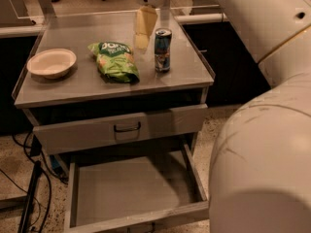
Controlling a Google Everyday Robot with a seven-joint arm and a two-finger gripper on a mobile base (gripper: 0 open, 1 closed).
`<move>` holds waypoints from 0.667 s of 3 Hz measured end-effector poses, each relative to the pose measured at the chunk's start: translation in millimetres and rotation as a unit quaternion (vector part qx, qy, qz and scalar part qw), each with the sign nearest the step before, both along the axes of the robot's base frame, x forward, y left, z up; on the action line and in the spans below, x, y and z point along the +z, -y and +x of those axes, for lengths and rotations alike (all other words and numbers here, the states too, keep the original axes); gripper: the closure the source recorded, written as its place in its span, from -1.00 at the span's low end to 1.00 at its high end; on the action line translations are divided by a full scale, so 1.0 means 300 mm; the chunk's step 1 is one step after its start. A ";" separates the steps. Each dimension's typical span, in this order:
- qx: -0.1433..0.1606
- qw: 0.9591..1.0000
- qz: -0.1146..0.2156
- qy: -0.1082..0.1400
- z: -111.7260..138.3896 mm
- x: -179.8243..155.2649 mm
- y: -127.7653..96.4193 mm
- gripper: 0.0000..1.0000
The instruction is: Place green rice chip bag into middle drawer
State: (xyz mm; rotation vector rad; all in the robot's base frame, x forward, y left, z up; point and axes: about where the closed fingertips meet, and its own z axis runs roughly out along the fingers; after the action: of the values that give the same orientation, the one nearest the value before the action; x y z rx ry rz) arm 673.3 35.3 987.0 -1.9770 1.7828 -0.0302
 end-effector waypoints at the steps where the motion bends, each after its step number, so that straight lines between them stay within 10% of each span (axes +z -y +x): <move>1: -0.003 1.000 -0.030 0.003 0.041 -0.036 -0.048 -1.00; 2: -0.003 1.000 -0.030 0.003 0.041 -0.036 -0.048 -1.00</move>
Offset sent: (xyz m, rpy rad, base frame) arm 0.0098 0.0111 -0.0096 -0.0562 -0.0029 -0.0070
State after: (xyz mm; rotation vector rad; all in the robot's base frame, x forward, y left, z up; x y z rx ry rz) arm 685.6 49.8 976.2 -2.0107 1.8033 -0.0935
